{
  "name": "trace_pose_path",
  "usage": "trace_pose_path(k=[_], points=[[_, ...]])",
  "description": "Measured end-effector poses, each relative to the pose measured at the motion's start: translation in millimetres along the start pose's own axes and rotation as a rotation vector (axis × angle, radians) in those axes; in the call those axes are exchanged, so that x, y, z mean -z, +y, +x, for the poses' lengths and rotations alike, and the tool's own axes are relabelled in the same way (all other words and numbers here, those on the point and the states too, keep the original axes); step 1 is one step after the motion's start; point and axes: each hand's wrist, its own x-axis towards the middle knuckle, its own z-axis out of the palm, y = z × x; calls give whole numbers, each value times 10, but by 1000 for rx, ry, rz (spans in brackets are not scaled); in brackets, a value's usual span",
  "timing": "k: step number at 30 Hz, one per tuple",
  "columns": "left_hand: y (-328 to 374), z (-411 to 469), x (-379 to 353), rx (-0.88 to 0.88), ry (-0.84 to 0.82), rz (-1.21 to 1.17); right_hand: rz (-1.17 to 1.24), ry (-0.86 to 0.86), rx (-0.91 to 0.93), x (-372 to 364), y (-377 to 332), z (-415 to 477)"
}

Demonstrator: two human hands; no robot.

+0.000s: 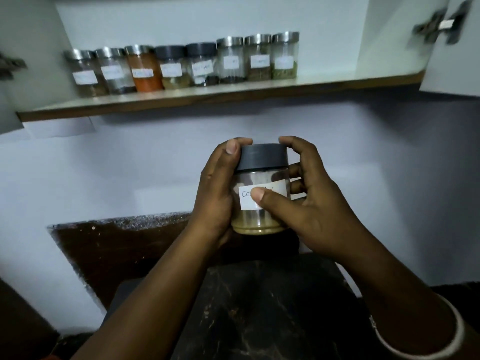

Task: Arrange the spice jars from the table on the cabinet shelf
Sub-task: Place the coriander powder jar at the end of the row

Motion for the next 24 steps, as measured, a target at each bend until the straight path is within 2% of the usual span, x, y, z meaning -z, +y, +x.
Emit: trace_pose_path(k=[4, 8, 11, 15, 17, 19, 21, 22, 24], points=[[241, 359, -206, -166, -13, 107, -42, 44, 103, 160, -165, 333], [543, 876, -409, -377, -103, 255, 8, 115, 175, 359, -326, 757], [749, 1413, -486, -518, -114, 496, 14, 176, 197, 557, -420, 1168], [871, 2175, -342, -554, 14, 848, -36, 235, 172, 798, -439, 1740], [805, 2511, -137, -495, 34, 1143, -99, 272, 169, 900, -394, 2018], [634, 2721, 45, -285, -86, 1387, -172, 304, 160, 978, -309, 2288], [479, 2797, 136, -25, -230, 1454, -211, 309, 138, 1035, -178, 2544], [431, 2819, 160, 31, -276, 1449, -234, 307, 121, 1057, -98, 2658], [400, 2864, 150, 20, -334, 1454, -307, 293, 89, 1139, 72, 2872]])
